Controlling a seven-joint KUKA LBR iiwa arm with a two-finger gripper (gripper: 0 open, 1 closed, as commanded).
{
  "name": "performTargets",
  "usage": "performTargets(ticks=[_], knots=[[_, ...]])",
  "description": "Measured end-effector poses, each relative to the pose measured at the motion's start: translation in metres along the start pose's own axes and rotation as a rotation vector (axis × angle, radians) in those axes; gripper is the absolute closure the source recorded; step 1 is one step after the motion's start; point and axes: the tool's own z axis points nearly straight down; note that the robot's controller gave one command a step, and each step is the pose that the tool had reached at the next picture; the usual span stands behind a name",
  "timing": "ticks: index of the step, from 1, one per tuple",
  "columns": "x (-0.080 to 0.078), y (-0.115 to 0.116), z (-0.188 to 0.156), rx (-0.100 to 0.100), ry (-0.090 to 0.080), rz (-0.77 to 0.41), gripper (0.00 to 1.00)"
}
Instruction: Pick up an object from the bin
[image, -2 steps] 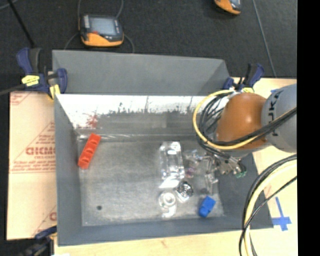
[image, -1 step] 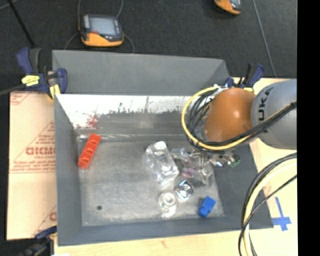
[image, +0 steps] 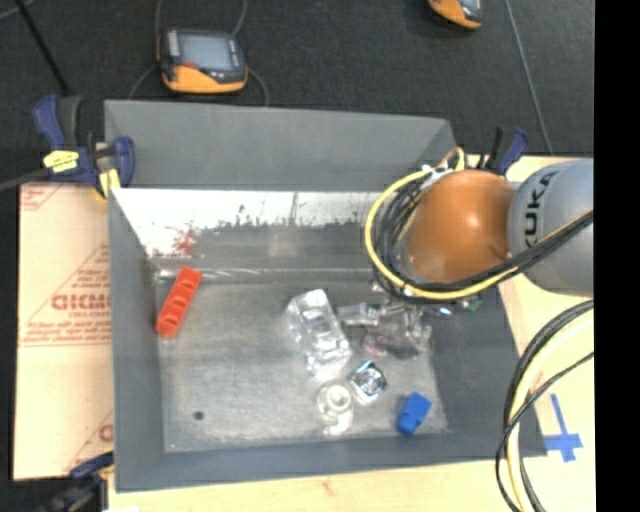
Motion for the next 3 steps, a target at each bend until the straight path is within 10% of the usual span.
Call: performTargets(ticks=[1,3], knots=[[-0.001,0.005,0.005,-0.015,0.002,-0.001,1.0],[0.021,-0.001,-0.17,-0.016,0.006,-0.091,1.0]])
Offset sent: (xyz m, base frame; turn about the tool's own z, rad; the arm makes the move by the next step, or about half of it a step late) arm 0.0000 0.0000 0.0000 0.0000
